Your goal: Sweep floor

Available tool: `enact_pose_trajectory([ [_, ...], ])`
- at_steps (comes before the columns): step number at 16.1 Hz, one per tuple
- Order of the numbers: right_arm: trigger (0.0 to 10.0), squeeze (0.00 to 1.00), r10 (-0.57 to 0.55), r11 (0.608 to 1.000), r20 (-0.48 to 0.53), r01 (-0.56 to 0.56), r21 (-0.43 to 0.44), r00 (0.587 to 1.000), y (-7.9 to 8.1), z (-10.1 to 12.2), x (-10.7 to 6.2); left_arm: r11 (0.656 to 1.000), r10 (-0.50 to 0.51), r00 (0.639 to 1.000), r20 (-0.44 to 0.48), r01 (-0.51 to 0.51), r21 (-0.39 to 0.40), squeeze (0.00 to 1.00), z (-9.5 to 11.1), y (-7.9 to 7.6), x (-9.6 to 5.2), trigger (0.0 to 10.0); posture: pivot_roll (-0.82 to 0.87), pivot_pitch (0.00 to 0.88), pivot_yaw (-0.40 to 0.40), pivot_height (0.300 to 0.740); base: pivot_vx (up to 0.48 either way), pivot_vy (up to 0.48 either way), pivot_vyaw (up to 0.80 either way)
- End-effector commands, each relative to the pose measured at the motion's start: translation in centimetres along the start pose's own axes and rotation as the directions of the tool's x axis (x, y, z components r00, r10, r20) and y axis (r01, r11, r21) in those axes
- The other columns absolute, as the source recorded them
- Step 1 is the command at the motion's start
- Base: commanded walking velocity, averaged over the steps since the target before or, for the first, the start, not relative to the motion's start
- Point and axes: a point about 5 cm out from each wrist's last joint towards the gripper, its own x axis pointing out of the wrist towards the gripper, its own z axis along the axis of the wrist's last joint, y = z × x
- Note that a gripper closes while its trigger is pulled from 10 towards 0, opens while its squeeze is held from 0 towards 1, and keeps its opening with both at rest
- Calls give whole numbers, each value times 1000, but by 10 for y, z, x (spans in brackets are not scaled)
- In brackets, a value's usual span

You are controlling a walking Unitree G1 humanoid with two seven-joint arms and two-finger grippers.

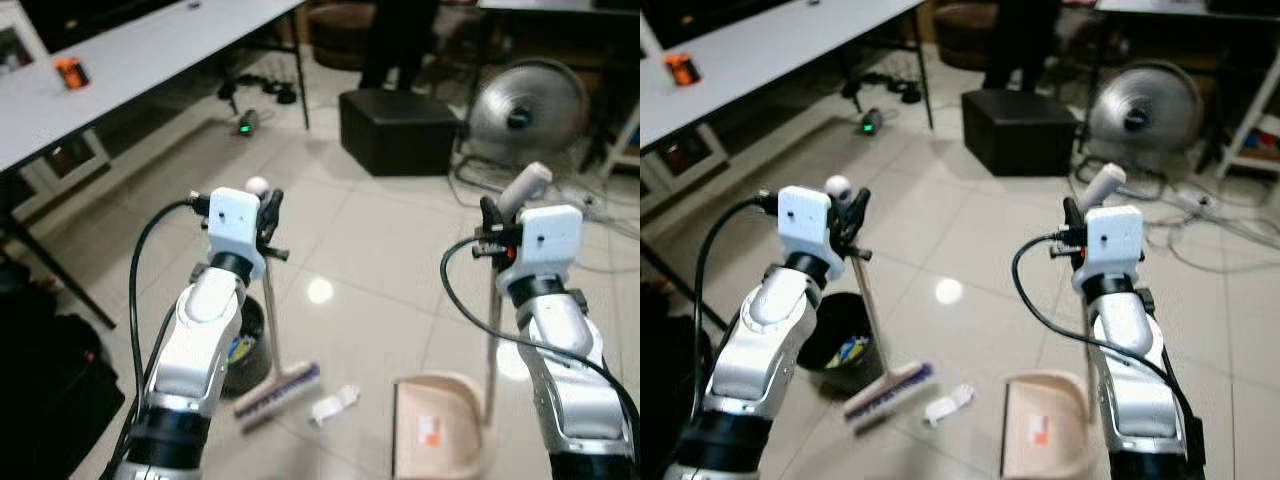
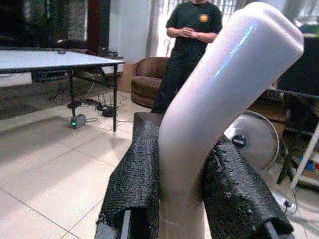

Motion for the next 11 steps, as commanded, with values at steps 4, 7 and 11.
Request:
enact_pose_trajectory([
  [4, 10000, 0, 9, 1000, 61, -8, -23, 998, 7, 8, 9, 1000, 8, 1000, 6, -8, 28, 0, 3, 6, 4, 10000, -29, 0, 85, 740, 360, 0, 0],
  [7, 10000, 0, 14, 999, 93, -12, -30, 996, 8, 5, 16, 1000, -12, 1000, -6, 12, 1, 0, -3, -1, 5, 10000, -16, 12, 87, 740, 0, 0, 0],
  [11, 10000, 0, 10, 999, 119, -4, -53, 993, 6, -5, 29, 1000, 4, 1000, 5, -4, 3, 0, -9, -5, 10, 10000, 10, 78, 103, 740, 0, 0, 0],
])
